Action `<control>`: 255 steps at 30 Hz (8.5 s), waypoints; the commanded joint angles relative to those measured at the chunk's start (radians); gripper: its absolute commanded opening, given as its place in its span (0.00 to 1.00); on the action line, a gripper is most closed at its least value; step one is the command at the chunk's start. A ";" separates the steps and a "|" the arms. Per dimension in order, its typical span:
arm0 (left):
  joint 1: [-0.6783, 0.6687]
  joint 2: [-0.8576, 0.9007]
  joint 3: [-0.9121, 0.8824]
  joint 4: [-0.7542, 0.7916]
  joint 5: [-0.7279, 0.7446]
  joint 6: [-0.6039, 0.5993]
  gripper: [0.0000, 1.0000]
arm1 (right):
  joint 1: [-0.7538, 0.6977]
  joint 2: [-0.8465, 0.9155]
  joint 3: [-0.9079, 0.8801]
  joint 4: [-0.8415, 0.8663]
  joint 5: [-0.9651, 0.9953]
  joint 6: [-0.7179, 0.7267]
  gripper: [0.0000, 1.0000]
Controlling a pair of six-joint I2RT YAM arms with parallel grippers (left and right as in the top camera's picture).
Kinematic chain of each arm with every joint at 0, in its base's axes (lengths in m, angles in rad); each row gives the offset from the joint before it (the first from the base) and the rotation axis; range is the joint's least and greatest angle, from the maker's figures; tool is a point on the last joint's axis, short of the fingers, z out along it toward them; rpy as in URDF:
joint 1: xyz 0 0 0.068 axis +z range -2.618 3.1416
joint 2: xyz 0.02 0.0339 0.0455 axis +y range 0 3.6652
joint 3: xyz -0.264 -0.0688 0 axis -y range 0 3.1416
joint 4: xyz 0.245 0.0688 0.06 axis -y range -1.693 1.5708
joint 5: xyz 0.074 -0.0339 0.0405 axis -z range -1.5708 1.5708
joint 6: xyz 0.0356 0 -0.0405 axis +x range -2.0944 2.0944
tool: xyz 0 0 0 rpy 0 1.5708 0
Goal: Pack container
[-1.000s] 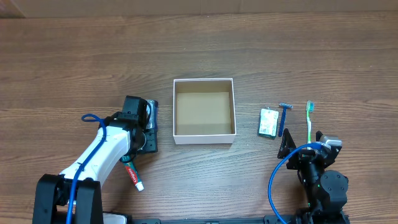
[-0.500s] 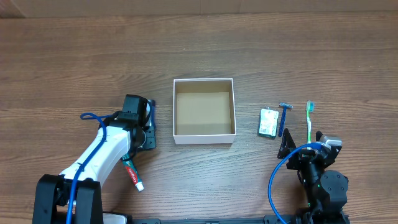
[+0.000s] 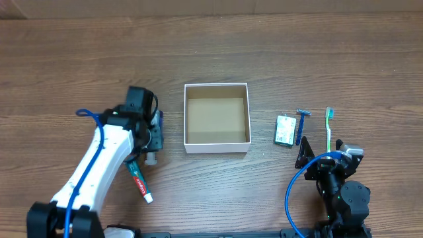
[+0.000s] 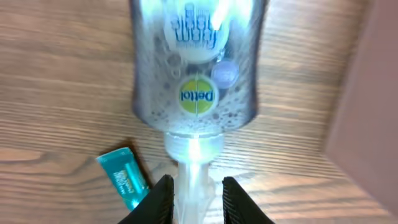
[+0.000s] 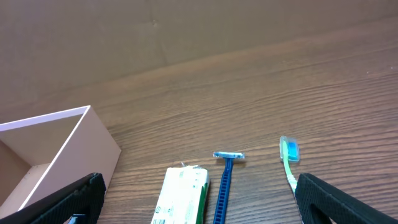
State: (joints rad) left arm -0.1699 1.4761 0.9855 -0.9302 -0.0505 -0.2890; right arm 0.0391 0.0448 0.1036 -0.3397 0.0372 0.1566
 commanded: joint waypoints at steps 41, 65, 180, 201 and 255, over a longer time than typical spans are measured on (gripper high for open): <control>0.006 0.047 -0.160 0.066 0.026 -0.079 0.70 | -0.004 -0.006 -0.002 0.006 0.006 -0.001 1.00; 0.006 0.047 -0.235 0.171 0.024 -0.100 0.33 | -0.004 -0.006 -0.002 0.006 0.006 -0.001 1.00; -0.414 0.121 0.667 -0.179 -0.187 0.016 0.08 | -0.004 -0.006 -0.002 0.006 0.006 -0.001 1.00; -0.413 0.281 0.667 -0.100 -0.245 0.027 0.08 | -0.004 -0.006 -0.002 0.006 0.006 -0.001 1.00; -0.113 0.074 0.895 -0.668 -0.030 -0.340 1.00 | -0.004 -0.006 -0.002 0.006 0.006 -0.001 1.00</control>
State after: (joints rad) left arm -0.3408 1.5486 1.8717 -1.5017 -0.1745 -0.5709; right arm 0.0391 0.0448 0.1036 -0.3401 0.0372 0.1566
